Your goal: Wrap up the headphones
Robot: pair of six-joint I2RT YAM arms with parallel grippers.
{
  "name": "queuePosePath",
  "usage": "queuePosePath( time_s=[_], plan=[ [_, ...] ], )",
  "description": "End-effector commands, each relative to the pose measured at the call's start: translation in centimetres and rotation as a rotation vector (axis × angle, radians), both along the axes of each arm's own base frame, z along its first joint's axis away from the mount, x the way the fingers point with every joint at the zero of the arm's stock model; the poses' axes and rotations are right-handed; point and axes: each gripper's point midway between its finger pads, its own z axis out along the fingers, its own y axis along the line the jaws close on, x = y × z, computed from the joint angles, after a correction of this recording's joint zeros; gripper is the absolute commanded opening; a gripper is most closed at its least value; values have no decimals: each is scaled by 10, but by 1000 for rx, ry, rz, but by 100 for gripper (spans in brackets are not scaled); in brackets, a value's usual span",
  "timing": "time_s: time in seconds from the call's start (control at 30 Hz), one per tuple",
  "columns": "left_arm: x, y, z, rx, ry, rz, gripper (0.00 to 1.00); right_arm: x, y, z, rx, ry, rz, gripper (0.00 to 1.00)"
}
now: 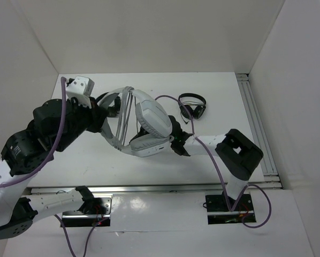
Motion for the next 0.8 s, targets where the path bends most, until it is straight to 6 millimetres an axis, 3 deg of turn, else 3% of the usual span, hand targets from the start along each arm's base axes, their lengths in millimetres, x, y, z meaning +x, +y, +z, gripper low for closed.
queuePosePath(
  time_s=[0.0, 0.2, 0.43, 0.47, 0.53, 0.57, 0.63, 0.67, 0.7, 0.77],
  plan=[
    [2, 20, 51, -231, -108, 145, 0, -3, -1, 0, 5, -22, -38, 0],
    [24, 40, 21, -288, -31, 418, 0, -38, 12, -8, -23, -12, -3, 0],
    [42, 61, 3, -335, 0, 647, 0, -105, 30, -7, -34, -37, 111, 0],
    [47, 60, 0, -344, 8, 665, 0, -122, 33, 2, -21, -54, 148, 0],
    [52, 61, -11, -315, 28, 691, 0, -136, 32, 6, -27, -70, 167, 0],
    [55, 65, -18, -305, 37, 727, 0, -147, 33, 20, -6, -105, 176, 0],
    [58, 70, -34, -267, 57, 754, 0, -161, 29, 23, -33, -127, 184, 0],
    [60, 74, -40, -261, 64, 776, 0, -159, 30, 30, -38, -168, 144, 0],
    [61, 73, -46, -245, 73, 779, 0, -174, 28, 41, -28, -195, 157, 0],
    [68, 78, -68, -181, 96, 816, 0, -178, 26, 48, -70, -227, 123, 0]
  ],
)
